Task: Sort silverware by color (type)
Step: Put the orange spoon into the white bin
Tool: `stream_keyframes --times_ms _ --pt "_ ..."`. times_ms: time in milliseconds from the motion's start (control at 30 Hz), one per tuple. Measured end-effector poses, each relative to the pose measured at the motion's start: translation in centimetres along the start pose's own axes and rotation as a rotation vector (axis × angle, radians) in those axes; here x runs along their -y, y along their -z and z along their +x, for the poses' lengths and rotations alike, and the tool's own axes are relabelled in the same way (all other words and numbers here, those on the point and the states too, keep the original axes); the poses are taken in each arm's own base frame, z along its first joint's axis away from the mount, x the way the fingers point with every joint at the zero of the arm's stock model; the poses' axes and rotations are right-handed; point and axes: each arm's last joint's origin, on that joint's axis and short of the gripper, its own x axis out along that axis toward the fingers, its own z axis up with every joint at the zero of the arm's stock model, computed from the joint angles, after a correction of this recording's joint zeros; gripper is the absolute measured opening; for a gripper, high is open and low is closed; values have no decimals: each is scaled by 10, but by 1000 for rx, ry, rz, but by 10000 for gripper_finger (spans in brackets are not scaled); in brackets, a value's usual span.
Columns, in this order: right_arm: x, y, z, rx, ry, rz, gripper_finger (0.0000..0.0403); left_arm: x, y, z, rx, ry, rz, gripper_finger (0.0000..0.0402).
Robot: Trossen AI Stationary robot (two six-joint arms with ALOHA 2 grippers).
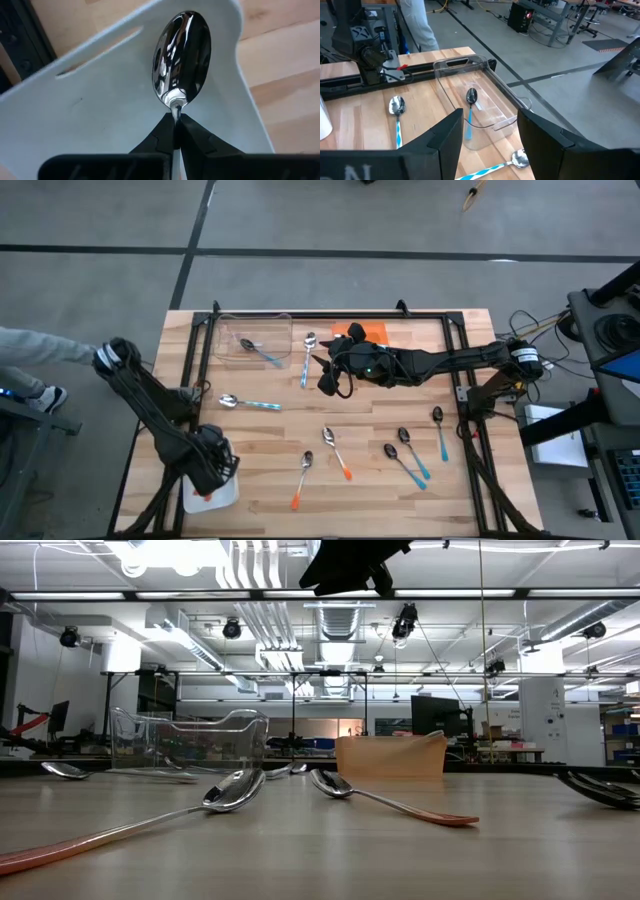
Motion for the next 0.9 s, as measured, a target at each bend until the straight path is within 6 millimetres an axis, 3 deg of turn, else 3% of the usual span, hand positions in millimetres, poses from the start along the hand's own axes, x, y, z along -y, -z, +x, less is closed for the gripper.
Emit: stream_keyframes --times_ms 400,900 --pt "0 0 0 0 -1 0 178 8 10 23 -6 -93 26 5" --pt "0 0 0 -1 -1 0 178 11 12 25 -14 -82 54 6"
